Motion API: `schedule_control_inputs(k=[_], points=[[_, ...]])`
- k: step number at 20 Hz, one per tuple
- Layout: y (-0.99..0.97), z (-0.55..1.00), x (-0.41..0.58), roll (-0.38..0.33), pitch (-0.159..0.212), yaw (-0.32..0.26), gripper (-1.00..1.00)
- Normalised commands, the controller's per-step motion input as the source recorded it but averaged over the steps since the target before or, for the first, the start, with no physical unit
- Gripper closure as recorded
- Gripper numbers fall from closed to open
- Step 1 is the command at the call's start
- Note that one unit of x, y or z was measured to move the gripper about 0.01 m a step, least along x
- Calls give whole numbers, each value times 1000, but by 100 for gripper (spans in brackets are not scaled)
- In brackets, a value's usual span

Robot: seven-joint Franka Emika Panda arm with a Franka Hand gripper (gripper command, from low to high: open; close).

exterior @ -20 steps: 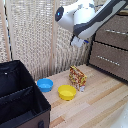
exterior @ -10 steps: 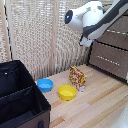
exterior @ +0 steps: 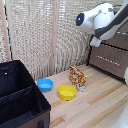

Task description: Kindly move your gripper toward the top drawer's handle. With caution, hold the handle robustly using your gripper and pull open the top drawer. Let the handle go. Relocate your gripper to the bowl placed in the background. Gently hold the bowl using your gripper. Bring the gripper and the bowl to the ajar drawer. Softly release the bowl into it.

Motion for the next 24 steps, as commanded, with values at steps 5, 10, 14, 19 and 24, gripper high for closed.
schedule_control_inputs(k=[5,10,14,19,24], points=[[-566,-3,-121,-77,-12,133,100],[-306,-17,-7,16,0,40,100],[-284,47,-16,58,16,0,100],[-357,173,-18,-34,1,27,100],[-364,275,-37,-22,0,30,100]])
